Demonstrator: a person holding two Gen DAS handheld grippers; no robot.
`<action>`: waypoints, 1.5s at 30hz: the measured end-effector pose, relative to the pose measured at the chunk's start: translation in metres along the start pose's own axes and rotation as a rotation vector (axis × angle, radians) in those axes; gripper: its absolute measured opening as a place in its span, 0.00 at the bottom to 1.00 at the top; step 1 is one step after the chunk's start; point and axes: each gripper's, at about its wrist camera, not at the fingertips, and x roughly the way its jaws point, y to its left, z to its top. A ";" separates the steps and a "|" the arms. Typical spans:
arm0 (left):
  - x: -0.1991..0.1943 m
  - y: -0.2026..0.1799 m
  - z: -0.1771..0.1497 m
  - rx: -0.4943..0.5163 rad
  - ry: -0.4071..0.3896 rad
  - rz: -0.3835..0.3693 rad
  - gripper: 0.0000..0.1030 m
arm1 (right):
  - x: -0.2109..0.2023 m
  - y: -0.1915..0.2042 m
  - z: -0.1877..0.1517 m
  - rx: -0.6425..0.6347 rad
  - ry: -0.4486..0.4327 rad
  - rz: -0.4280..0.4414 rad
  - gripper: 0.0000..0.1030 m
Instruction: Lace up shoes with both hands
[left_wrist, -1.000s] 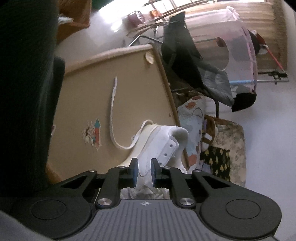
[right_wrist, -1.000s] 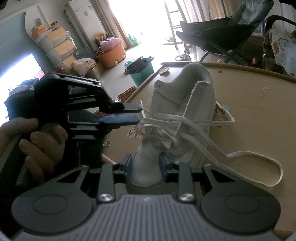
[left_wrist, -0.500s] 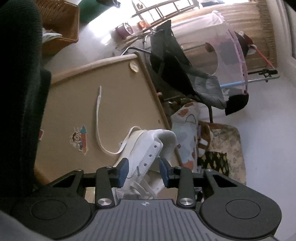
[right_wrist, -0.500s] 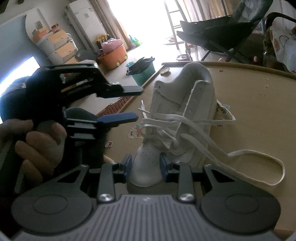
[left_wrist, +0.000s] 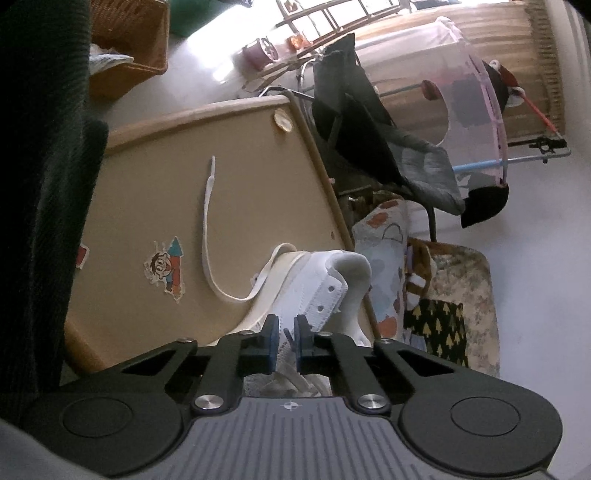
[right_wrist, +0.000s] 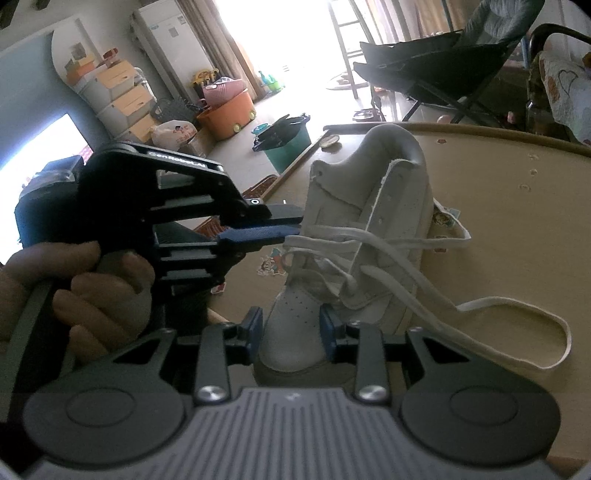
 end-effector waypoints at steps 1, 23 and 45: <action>0.001 0.001 0.000 0.002 0.000 0.002 0.08 | 0.000 0.000 0.000 0.001 0.000 0.000 0.32; -0.001 -0.012 0.001 0.212 -0.033 0.039 0.07 | 0.001 -0.003 0.000 0.019 -0.004 0.016 0.33; -0.014 -0.023 0.007 0.307 -0.071 0.103 0.05 | 0.001 -0.004 -0.001 0.015 -0.005 0.014 0.33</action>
